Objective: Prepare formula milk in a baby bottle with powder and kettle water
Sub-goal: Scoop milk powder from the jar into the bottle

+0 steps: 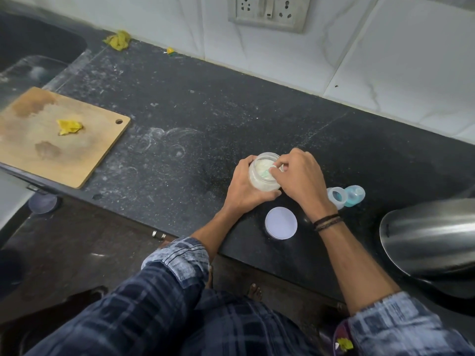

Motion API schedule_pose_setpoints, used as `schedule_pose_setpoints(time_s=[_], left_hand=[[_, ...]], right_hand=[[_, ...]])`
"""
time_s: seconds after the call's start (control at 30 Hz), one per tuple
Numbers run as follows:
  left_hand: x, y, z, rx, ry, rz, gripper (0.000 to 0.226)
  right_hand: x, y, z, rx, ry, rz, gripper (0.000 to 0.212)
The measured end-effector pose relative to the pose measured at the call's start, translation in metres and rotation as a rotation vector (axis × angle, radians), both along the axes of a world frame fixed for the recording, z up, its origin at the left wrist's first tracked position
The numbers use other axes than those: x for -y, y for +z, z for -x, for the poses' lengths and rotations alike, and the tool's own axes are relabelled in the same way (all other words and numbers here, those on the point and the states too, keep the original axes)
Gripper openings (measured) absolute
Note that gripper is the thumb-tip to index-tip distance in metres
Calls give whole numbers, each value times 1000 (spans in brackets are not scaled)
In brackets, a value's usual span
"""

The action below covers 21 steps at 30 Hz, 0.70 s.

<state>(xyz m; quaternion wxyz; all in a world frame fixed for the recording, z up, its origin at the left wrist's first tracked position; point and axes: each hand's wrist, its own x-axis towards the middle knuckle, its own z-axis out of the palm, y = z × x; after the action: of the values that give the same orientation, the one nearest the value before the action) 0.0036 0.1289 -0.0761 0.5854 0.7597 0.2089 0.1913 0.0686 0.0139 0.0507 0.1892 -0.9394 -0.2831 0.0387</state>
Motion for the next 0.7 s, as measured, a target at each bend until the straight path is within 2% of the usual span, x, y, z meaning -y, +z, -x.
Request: schedule_pose_setpoints(time_s=[0.17, 0.3, 0.5, 0.7], left_hand=[[-1, 0, -1, -16, -17, -13, 99], [0, 1, 2, 0, -12, -20, 98], [1, 4, 3, -8, -4, -11, 99], [0, 4, 2, -11, -14, -27, 96]], right_hand=[[12, 9, -5, 131, 128, -13, 17], [15, 15, -8, 210, 210, 85, 18], [12, 21, -8, 186, 272, 165, 20], [15, 21, -7, 103, 200, 41, 16]])
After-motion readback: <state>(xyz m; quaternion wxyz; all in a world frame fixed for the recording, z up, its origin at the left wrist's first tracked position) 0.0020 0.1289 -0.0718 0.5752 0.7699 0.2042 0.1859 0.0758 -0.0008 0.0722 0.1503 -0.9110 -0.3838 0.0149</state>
